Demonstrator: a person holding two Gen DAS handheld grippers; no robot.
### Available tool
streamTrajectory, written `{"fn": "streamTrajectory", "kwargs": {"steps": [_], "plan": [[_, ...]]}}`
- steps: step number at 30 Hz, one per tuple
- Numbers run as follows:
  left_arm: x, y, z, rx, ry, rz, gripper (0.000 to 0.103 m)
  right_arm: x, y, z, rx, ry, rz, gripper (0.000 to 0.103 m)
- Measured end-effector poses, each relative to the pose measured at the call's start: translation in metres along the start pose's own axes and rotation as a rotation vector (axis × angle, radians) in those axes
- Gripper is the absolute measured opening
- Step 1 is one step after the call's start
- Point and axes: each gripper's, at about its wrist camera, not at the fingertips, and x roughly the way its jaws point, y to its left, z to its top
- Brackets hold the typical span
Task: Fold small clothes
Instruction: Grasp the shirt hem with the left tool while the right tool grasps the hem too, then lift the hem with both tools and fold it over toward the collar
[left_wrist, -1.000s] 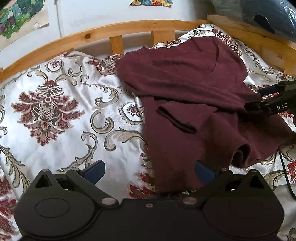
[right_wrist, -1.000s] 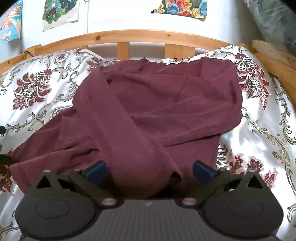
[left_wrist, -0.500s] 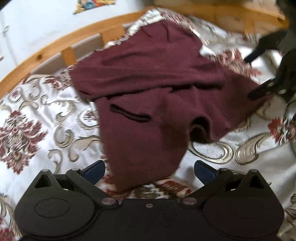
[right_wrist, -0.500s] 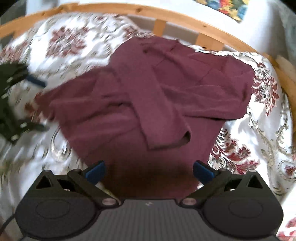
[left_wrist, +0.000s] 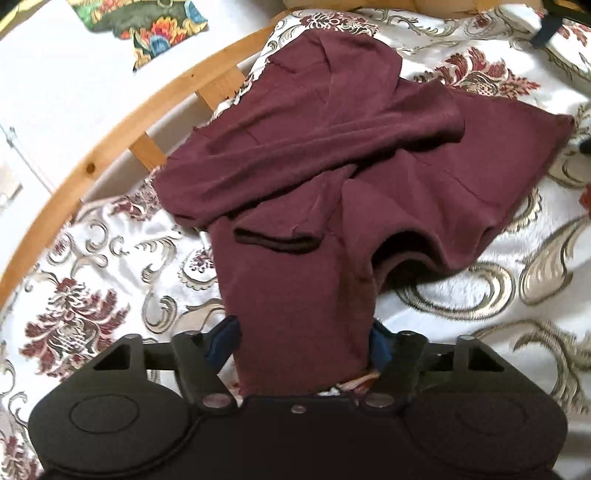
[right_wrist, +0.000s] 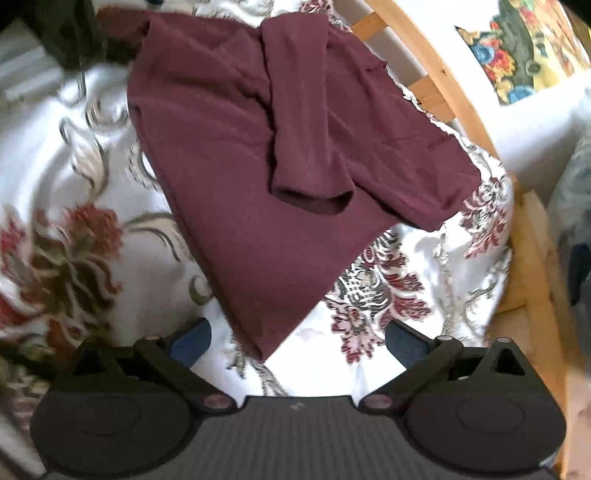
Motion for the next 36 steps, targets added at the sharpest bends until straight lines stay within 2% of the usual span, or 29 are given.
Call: {"fn": "streamTrajectory", "kwargs": {"steps": [2,4,5,7,8,9,13,17,21,25,32,36], "plan": [[0.0,-0.002,0.0,0.025,-0.001,0.02,0.06,0.006,0.006,0.0,-0.043,-0.01,-0.027,0.099],[0.0,-0.006,-0.001,0.074,-0.01,0.067,0.044,0.01,0.01,0.0,-0.07,-0.028,-0.029,0.092],[0.0,-0.008,-0.002,0.093,-0.01,0.087,0.031,0.012,0.009,0.0,-0.072,-0.03,-0.01,0.082],[0.0,-0.006,-0.003,0.103,-0.011,0.09,0.025,0.013,0.007,-0.001,-0.068,-0.031,0.036,0.061],[-0.001,-0.003,-0.003,0.095,-0.012,0.074,0.018,0.013,0.007,-0.001,-0.067,-0.028,0.046,0.036],[-0.002,-0.001,-0.003,0.089,-0.014,0.066,0.017,0.014,0.006,-0.001,-0.066,-0.019,0.047,0.014],[-0.019,0.006,0.002,0.119,-0.07,0.088,0.015,0.008,-0.006,-0.001,-0.003,-0.057,0.007,0.011],[-0.047,0.023,0.013,0.112,-0.121,0.072,0.014,-0.018,-0.033,-0.001,0.139,-0.119,-0.022,0.009],[-0.08,0.05,0.024,0.033,-0.147,-0.003,0.013,-0.057,-0.057,-0.01,0.263,-0.181,-0.052,0.009],[-0.116,0.069,0.024,-0.017,-0.157,-0.1,0.013,-0.107,-0.057,-0.023,0.346,-0.233,-0.068,0.009],[-0.177,0.091,0.015,-0.07,-0.128,-0.225,0.013,-0.183,-0.056,-0.045,0.51,-0.274,0.047,0.008],[-0.206,0.104,0.018,-0.086,-0.121,-0.26,0.013,-0.214,-0.064,-0.049,0.553,-0.312,0.053,0.008]]}}
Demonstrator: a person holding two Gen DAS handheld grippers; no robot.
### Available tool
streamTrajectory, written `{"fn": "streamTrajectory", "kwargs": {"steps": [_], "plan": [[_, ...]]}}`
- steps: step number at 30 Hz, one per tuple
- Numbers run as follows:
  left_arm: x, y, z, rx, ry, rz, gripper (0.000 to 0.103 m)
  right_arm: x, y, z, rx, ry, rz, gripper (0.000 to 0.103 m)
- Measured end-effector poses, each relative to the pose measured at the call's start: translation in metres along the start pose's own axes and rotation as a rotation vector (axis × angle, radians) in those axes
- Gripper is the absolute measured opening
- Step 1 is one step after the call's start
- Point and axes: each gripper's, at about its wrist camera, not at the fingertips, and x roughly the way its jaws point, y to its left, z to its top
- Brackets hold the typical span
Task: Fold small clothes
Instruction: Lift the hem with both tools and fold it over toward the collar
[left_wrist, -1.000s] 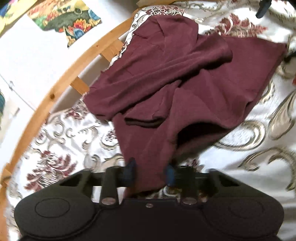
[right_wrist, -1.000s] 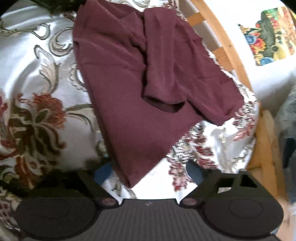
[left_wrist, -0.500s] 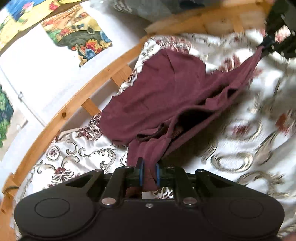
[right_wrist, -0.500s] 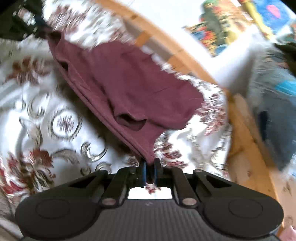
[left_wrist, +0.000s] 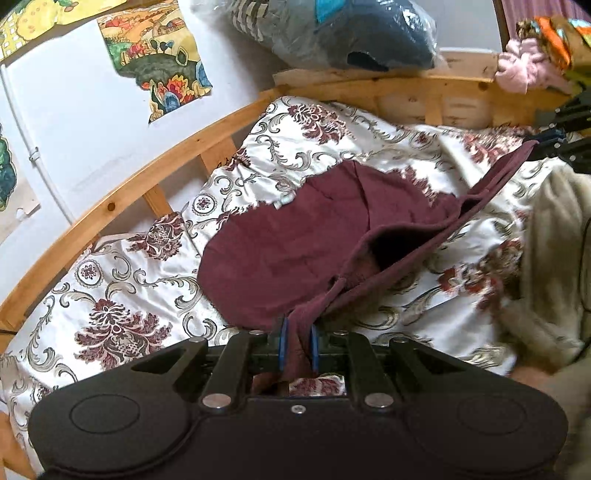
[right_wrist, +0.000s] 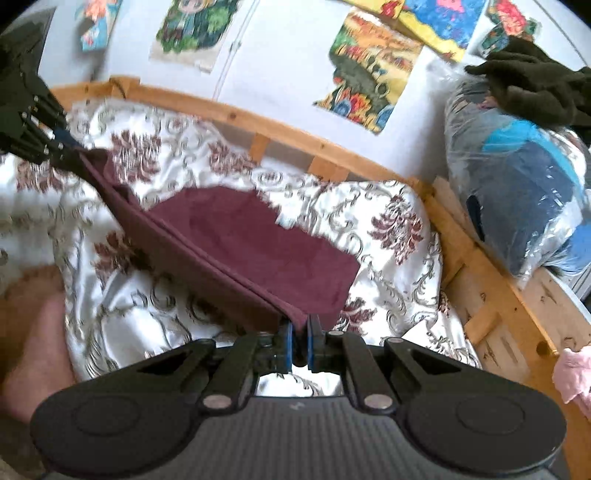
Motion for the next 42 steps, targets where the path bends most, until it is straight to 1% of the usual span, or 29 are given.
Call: {"fn": "streamTrajectory", "kwargs": {"steps": [2,4,7,9,12,15,19,21,24,29,33,37,39,42], "plan": [[-0.009,0.002,0.006,-0.007,-0.003,-0.013,0.013,-0.002,-0.006,0.005,0.011,-0.023,-0.009,0.008],[-0.01,0.005,0.016,-0.013,-0.005,-0.017,0.013,0.005,-0.013,0.011,0.014,-0.038,-0.022,0.008],[0.002,0.013,0.033,-0.024,0.001,0.002,0.014,0.027,-0.022,0.019,0.009,-0.067,-0.05,0.009],[0.018,0.021,0.046,-0.035,0.016,0.027,0.014,0.052,-0.031,0.026,0.004,-0.086,-0.067,0.009],[0.051,0.038,0.066,-0.075,0.054,0.059,0.014,0.092,-0.037,0.034,-0.033,-0.103,-0.111,0.009],[0.092,0.055,0.084,-0.091,0.081,0.095,0.015,0.142,-0.044,0.043,-0.048,-0.103,-0.135,0.009],[0.157,0.083,0.1,-0.114,0.123,0.101,0.016,0.204,-0.051,0.053,-0.03,-0.082,-0.149,0.009],[0.188,0.095,0.102,-0.143,0.14,0.093,0.016,0.235,-0.054,0.055,-0.002,-0.066,-0.142,0.009],[0.229,0.109,0.097,-0.188,0.184,0.093,0.016,0.269,-0.058,0.054,0.042,-0.043,-0.128,0.009],[0.277,0.118,0.087,-0.232,0.234,0.1,0.017,0.313,-0.054,0.049,0.049,-0.016,-0.138,0.01],[0.301,0.115,0.081,-0.23,0.252,0.116,0.02,0.333,-0.055,0.033,0.124,0.007,-0.132,0.011],[0.318,0.113,0.076,-0.274,0.276,0.135,0.021,0.347,-0.053,0.022,0.136,0.001,-0.133,0.011],[0.325,0.114,0.075,-0.301,0.275,0.151,0.021,0.352,-0.054,0.02,0.137,-0.012,-0.142,0.011],[0.33,0.117,0.077,-0.348,0.25,0.181,0.021,0.359,-0.057,0.017,0.153,-0.021,-0.149,0.011]]}}
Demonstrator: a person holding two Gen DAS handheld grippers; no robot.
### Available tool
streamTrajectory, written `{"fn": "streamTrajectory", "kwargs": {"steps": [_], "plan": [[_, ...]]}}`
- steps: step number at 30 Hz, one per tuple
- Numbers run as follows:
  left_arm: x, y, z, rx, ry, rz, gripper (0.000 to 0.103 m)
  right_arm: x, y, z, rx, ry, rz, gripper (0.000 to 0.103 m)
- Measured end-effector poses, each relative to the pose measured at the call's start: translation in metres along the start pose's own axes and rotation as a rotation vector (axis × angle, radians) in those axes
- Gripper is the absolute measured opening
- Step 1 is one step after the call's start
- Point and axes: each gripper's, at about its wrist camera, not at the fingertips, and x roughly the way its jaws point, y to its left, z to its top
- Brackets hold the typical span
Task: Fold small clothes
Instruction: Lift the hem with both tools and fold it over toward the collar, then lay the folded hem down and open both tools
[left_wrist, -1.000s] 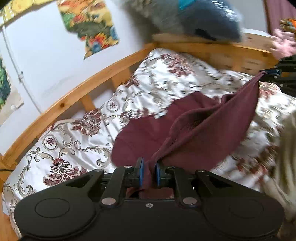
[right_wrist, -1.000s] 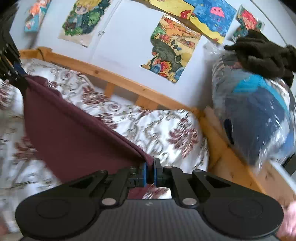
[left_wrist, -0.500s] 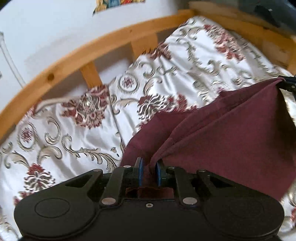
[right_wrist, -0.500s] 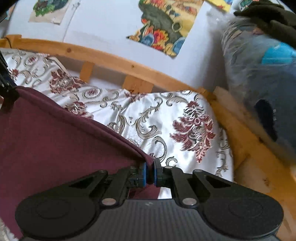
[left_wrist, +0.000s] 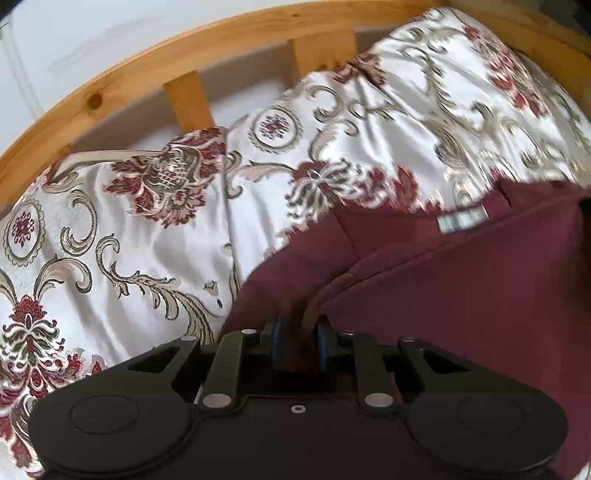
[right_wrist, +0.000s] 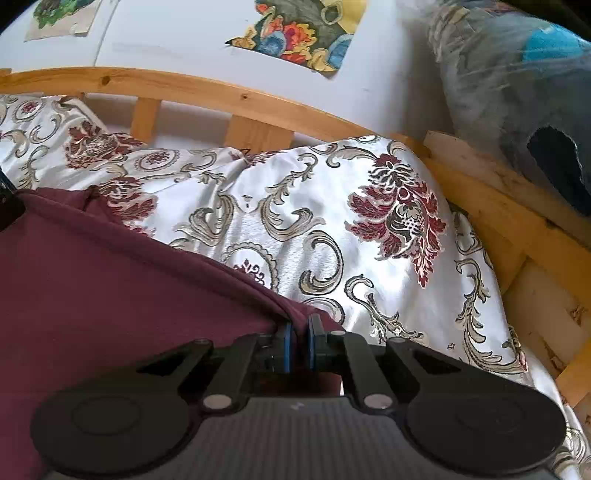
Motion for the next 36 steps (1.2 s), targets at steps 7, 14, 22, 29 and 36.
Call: {"fn": "streamTrajectory", "kwargs": {"steps": [7,14,22,29,36], "plan": [[0.009,0.0,0.006,-0.044,-0.043,0.046,0.022,0.005,0.0,-0.01,-0.018,0.029,-0.007,0.017],[0.012,0.001,0.002,-0.126,-0.141,0.079,0.019,0.007,-0.007,-0.014,0.015,0.053,-0.064,0.041],[-0.021,0.011,-0.005,-0.24,-0.235,0.022,0.079,-0.006,-0.02,-0.018,0.073,0.035,-0.088,0.079],[-0.075,0.024,-0.043,-0.323,-0.298,-0.011,0.102,-0.037,-0.022,-0.018,0.106,-0.03,-0.072,0.103],[-0.11,0.021,-0.109,-0.373,-0.285,-0.047,0.102,-0.073,-0.004,-0.012,0.095,-0.046,-0.055,0.103]]}}
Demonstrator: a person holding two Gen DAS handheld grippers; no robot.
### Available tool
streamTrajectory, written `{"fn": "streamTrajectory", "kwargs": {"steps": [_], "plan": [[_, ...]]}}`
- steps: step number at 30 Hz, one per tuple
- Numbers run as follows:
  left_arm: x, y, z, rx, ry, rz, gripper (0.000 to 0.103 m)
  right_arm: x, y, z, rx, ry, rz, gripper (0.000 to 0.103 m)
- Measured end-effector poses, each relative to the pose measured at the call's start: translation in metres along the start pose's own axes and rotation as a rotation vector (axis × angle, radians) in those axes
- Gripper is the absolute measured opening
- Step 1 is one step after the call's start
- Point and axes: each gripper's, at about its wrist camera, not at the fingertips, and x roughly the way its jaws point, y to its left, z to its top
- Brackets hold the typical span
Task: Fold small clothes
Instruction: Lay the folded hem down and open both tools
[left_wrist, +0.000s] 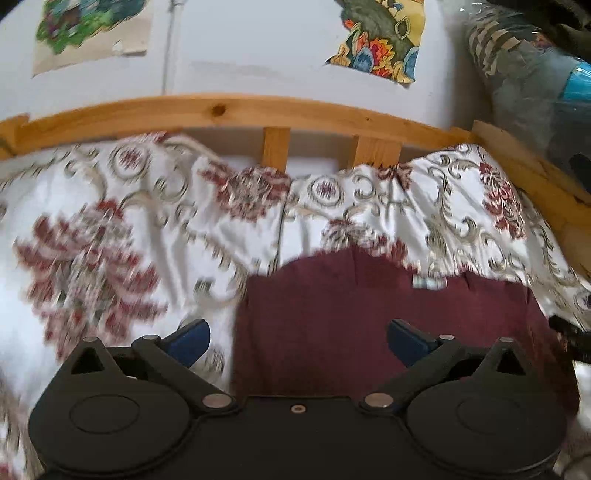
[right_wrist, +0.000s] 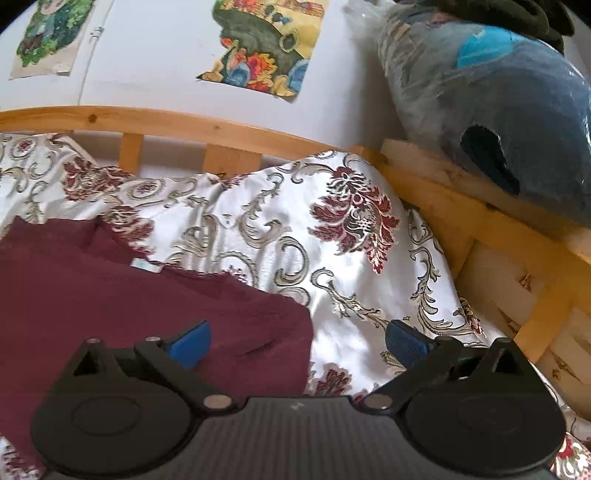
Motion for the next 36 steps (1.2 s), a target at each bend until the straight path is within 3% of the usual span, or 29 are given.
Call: {"fn": "streamTrajectory", "kwargs": {"steps": [9,15,24,30,36], "plan": [[-0.019,0.008,-0.046,-0.032,0.073,-0.037,0.102,-0.049,0.032,-0.009,0.093,0.032,0.092,0.103],[-0.013,0.011,-0.059,-0.093,0.127,-0.05,0.102,-0.067,0.07,-0.014,0.022,-0.005,0.143,0.103],[0.008,0.016,-0.063,-0.148,0.194,-0.013,0.102,-0.046,0.097,-0.014,0.054,0.007,0.129,0.103],[0.022,0.026,-0.065,-0.226,0.248,-0.033,0.102,-0.034,0.119,-0.03,-0.074,0.075,0.113,0.103],[0.023,0.022,-0.067,-0.199,0.253,-0.029,0.102,-0.027,0.126,-0.041,-0.06,0.111,0.129,0.103]]}}
